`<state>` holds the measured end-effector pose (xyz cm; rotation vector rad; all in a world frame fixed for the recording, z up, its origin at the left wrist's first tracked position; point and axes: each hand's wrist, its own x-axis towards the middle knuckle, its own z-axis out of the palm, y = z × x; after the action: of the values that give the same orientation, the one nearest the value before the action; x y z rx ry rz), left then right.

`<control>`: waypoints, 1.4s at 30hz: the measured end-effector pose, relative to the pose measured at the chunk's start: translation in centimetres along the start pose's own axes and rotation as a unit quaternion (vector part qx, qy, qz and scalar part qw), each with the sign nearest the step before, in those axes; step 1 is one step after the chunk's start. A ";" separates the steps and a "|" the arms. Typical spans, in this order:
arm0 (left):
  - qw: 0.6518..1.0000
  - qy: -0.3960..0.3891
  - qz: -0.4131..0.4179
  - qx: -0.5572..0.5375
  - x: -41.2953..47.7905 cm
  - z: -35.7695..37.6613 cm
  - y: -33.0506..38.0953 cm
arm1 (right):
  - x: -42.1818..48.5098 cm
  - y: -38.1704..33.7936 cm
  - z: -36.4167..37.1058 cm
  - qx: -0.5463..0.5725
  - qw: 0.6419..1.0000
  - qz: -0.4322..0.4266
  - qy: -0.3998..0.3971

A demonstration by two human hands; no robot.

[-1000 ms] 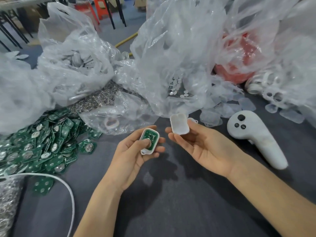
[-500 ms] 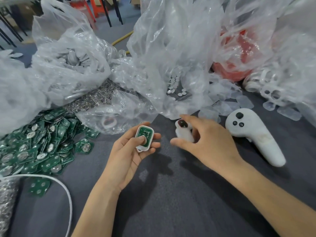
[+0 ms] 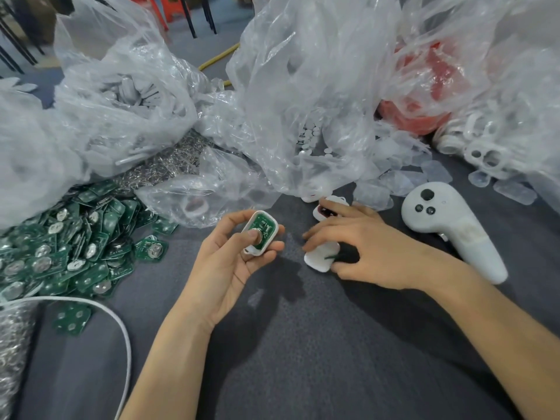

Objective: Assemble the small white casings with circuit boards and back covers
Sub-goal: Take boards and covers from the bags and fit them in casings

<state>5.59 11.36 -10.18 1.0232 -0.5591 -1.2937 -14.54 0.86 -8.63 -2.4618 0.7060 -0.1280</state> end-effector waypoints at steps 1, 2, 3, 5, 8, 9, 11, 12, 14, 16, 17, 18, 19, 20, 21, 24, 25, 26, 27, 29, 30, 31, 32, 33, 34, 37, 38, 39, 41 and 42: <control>1.000 0.003 0.000 -0.002 0.0 0.0 0.0 | 0.0 -0.1 -0.1 0.001 1.000 0.005 0.008; 1.000 0.005 0.000 -0.004 0.1 0.0 0.0 | 0.0 -0.1 -0.1 -0.001 1.000 0.008 0.018; 1.000 0.007 0.000 -0.006 0.1 0.0 0.0 | -0.1 -0.1 -0.1 -0.007 1.000 0.011 0.027; 1.000 0.011 0.000 -0.012 0.2 0.1 0.0 | -0.1 -0.3 -0.1 -0.019 0.998 0.022 0.047; 1.000 0.013 -0.002 -0.018 0.1 0.1 0.0 | 0.0 -0.5 0.0 -0.043 0.993 0.054 0.092; 1.000 0.014 -0.002 -0.019 0.0 0.1 0.1 | 0.0 -0.6 0.0 -0.048 0.990 0.069 0.111; 1.000 0.015 -0.003 -0.023 0.0 0.2 0.1 | -0.1 -0.7 -0.4 -0.041 0.984 0.091 0.150; 1.000 0.016 -0.005 -0.025 0.0 0.2 0.1 | -0.2 -0.8 -0.6 -0.031 0.981 0.100 0.161; 1.000 0.015 -0.006 -0.026 0.0 0.2 0.1 | -0.4 -0.5 -1.2 -0.014 0.982 0.105 0.155; 1.000 0.016 -0.006 -0.024 0.1 0.3 0.1 | -0.8 -0.4 -1.9 0.006 0.993 0.078 0.087; 1.000 0.016 -0.006 -0.022 0.0 0.3 0.1 | -0.9 -0.5 -2.1 0.017 0.997 0.060 0.033; 1.000 0.017 -0.007 -0.022 0.0 0.3 0.1 | -1.1 -0.5 -2.2 0.016 0.999 0.048 -0.016; 1.000 0.016 -0.008 -0.022 0.0 0.3 0.1 | -1.2 -0.6 -2.1 -0.001 0.998 0.035 -0.052; 1.000 0.017 -0.008 -0.022 0.1 0.3 0.1 | -1.2 -0.7 -1.9 -0.025 0.997 0.017 -0.073; 1.000 0.018 -0.008 -0.022 0.1 0.3 0.0 | -1.2 -0.7 -1.7 -0.044 0.996 0.004 -0.083; 1.000 0.015 -0.009 -0.018 0.1 0.2 0.0 | -1.1 -1.0 -1.2 -0.054 0.995 -0.001 -0.084; 1.000 0.012 -0.010 -0.017 0.1 0.2 0.0 | -1.0 -1.0 -1.2 -0.055 0.995 0.005 -0.081; 1.000 0.007 -0.012 -0.018 0.1 0.1 0.0 | -0.9 -1.0 -1.1 -0.059 0.995 0.013 -0.076; 1.000 0.002 -0.015 -0.021 0.1 0.1 0.0 | -0.9 -0.9 -1.0 -0.061 0.996 0.020 -0.065; 0.999 -0.014 -0.023 -0.028 0.1 -0.1 0.1 | -0.7 -0.8 -0.8 -0.059 0.997 0.023 -0.037; 0.999 -0.024 -0.026 -0.029 0.0 -0.2 0.1 | -0.6 -0.8 -0.7 -0.058 0.998 0.017 -0.022; 0.999 -0.035 -0.027 -0.028 0.0 -0.2 0.1 | -0.6 -0.8 -0.7 -0.055 0.998 0.011 -0.006; 0.998 -0.044 -0.026 -0.025 0.0 -0.3 0.1 | -0.6 -0.8 -0.7 -0.048 0.999 0.010 0.013; 0.998 -0.053 -0.027 -0.022 0.0 -0.3 0.1 | -0.6 -0.8 -1.0 -0.033 0.999 0.017 0.035; 0.997 -0.063 -0.033 -0.018 0.0 -0.4 0.1 | -0.8 -0.8 -1.3 -0.016 0.998 0.022 0.064; 0.992 -0.107 -0.069 0.003 -0.2 -0.5 0.2 | -1.2 -1.1 -2.1 0.037 0.986 -0.003 0.162; 0.989 -0.127 -0.082 0.009 -0.3 -0.4 0.1 | -1.2 -1.4 -2.2 0.050 0.983 -0.021 0.177; 0.985 -0.146 -0.094 0.013 -0.4 -0.4 0.2 | -1.2 -1.7 -2.1 0.053 0.981 -0.041 0.182; 0.976 -0.182 -0.115 0.018 -0.5 -0.3 0.2 | -1.1 -2.3 -1.5 0.048 0.982 -0.070 0.168; 0.973 -0.195 -0.120 0.020 -0.6 -0.2 0.2 | -0.9 -2.5 -1.2 0.052 0.984 -0.074 0.153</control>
<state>5.70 11.96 -10.03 0.8915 -0.7773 -1.7220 -14.50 2.49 -6.27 -2.4172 0.6216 -0.5955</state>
